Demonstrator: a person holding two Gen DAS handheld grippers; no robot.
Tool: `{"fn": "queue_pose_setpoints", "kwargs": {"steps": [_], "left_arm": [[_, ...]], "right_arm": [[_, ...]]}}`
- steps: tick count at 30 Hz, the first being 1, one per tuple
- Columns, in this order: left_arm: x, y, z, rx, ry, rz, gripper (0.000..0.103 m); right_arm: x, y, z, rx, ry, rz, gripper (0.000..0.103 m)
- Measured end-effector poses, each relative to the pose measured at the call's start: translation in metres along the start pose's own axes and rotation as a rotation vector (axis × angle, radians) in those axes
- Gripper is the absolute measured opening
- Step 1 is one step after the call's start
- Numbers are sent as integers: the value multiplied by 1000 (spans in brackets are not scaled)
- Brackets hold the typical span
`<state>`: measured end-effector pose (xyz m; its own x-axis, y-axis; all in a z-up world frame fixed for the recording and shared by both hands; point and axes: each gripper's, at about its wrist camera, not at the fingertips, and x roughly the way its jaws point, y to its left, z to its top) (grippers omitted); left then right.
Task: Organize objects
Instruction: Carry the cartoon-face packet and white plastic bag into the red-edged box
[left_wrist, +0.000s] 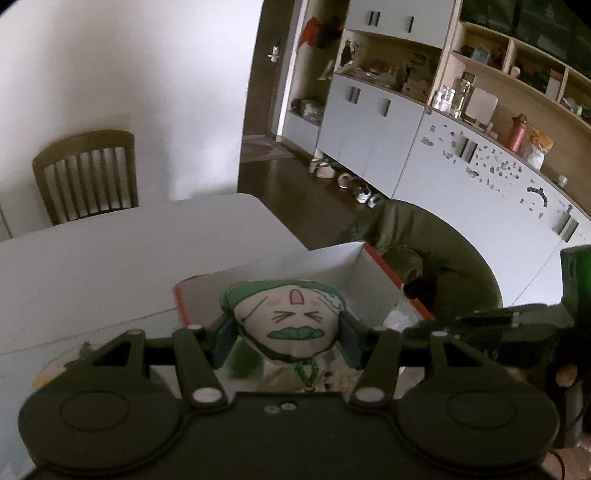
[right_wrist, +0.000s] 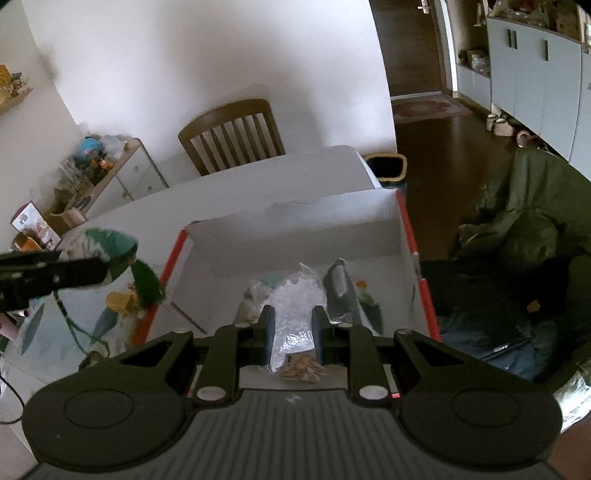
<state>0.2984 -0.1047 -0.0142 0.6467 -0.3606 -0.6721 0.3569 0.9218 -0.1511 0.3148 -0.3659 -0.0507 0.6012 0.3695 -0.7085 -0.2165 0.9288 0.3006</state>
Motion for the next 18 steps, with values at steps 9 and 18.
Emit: {"fn": "queue_pose_setpoints", "kwargs": {"steps": [9, 18], "left_arm": [[57, -7, 12, 12, 64, 12, 57], [98, -12, 23, 39, 98, 25, 57]], "right_arm": [[26, -13, -4, -23, 54, -16, 21], [51, -7, -7, -67, 108, 1, 21]]}}
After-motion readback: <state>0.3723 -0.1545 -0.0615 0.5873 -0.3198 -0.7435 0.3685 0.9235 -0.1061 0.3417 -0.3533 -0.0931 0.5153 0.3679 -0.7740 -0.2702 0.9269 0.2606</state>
